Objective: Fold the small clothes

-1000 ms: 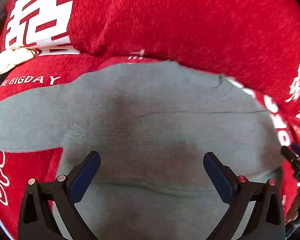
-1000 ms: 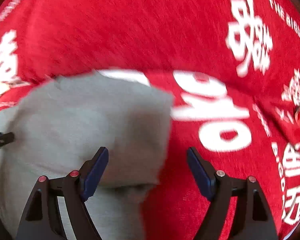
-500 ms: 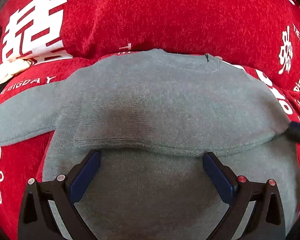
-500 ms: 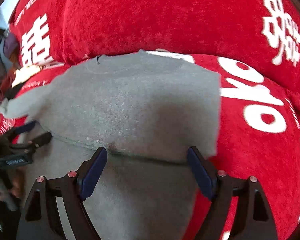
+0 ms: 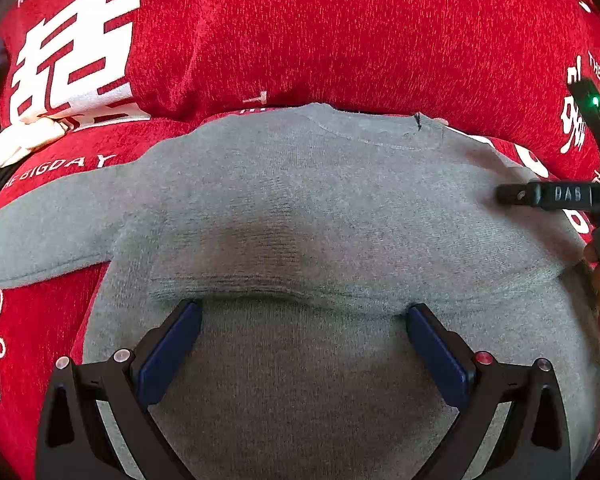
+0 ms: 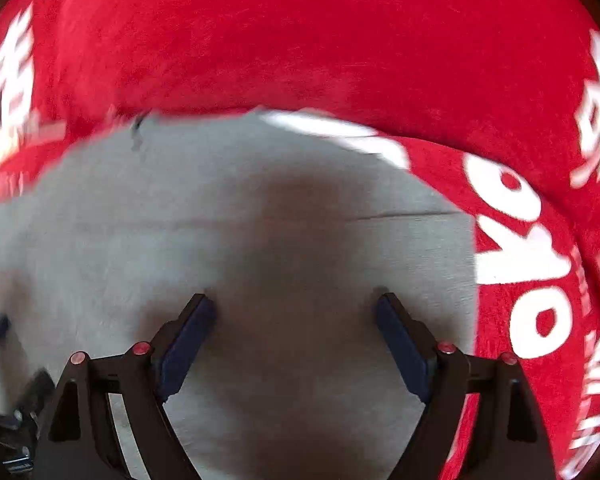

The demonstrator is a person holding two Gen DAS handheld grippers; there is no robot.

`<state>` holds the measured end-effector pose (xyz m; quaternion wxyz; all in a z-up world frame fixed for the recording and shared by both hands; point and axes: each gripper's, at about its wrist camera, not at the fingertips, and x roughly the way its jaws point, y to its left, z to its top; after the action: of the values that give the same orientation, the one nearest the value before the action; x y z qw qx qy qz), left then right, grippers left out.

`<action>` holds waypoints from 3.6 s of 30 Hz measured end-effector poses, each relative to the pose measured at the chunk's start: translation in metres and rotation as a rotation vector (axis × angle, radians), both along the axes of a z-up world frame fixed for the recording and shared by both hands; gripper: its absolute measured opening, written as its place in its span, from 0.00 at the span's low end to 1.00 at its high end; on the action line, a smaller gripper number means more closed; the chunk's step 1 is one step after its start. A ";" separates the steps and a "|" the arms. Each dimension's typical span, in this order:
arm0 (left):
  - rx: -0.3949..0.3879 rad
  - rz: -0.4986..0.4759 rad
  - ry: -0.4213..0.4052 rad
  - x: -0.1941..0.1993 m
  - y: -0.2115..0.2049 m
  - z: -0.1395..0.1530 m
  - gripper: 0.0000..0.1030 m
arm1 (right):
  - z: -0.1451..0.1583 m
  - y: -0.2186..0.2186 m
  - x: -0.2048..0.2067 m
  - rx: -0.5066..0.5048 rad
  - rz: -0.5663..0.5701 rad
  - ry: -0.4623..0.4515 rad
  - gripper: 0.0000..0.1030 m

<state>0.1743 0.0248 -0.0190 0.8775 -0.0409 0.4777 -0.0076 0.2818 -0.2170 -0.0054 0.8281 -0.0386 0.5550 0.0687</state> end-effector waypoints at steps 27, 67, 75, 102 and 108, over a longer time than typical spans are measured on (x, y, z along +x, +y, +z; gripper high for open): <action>-0.076 0.227 0.163 -0.006 0.058 0.027 1.00 | 0.041 -0.036 -0.081 -0.057 -0.090 -0.033 0.85; -0.074 0.016 0.373 -0.180 0.072 -0.012 1.00 | 0.016 -0.021 -0.319 -0.149 0.406 -0.060 0.98; 0.003 -0.004 0.190 -0.172 0.052 0.036 1.00 | 0.052 -0.012 -0.302 -0.093 0.411 -0.064 0.98; -0.506 0.658 0.020 -0.140 0.341 0.044 1.00 | 0.050 0.042 -0.263 -0.116 0.345 -0.047 0.99; -0.692 0.848 -0.082 -0.128 0.460 0.016 1.00 | 0.076 0.092 -0.237 -0.123 0.415 -0.115 0.99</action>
<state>0.0467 0.4844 -0.0027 0.7570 -0.5158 0.3542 0.1883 0.0450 -0.1246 0.0703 0.8226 -0.2064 0.4901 0.2012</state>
